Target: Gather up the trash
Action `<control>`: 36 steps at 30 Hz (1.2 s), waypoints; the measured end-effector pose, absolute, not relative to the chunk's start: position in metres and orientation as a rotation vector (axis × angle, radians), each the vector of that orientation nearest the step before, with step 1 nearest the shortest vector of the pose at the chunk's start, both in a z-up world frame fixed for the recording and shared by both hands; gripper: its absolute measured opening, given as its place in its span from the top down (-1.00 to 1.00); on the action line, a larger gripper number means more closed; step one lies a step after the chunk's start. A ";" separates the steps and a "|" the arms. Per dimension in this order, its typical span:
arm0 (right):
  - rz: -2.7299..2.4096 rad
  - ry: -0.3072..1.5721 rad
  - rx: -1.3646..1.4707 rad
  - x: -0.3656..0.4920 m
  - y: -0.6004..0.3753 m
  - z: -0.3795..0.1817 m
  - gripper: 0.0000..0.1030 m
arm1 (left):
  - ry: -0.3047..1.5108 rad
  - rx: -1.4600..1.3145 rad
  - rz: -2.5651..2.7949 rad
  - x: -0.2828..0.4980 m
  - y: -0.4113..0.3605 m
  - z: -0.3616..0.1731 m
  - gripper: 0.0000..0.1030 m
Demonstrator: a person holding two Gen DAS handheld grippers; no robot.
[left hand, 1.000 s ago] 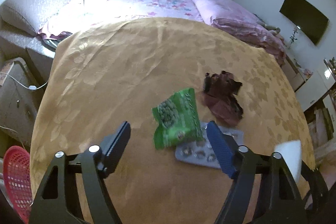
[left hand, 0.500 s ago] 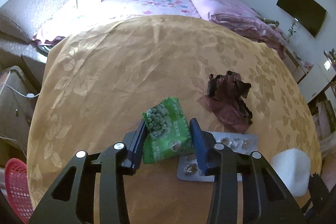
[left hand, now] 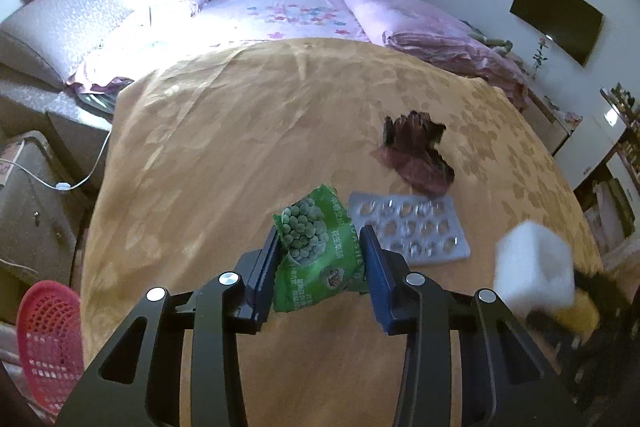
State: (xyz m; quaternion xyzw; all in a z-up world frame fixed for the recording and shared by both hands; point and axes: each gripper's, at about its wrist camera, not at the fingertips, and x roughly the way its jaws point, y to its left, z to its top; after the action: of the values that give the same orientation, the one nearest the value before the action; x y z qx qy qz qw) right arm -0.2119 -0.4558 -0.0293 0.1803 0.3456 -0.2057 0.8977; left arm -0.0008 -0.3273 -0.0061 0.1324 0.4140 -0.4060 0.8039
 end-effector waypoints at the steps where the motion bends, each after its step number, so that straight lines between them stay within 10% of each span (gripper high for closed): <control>1: -0.434 0.701 0.361 -0.214 -0.457 -0.026 -0.79 | 0.884 0.285 -0.873 -0.003 -0.322 -0.006 0.27; 36: -0.322 0.758 0.189 -0.168 -0.422 -0.018 -0.80 | 0.835 0.210 -0.881 -0.032 -0.235 0.014 0.27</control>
State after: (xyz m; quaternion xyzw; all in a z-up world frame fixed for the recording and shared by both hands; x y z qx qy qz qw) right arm -0.1676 -0.4217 -0.0177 0.0918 0.3681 -0.1563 0.9120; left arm -0.0323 -0.2352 0.0144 0.0987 0.3915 -0.4130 0.8164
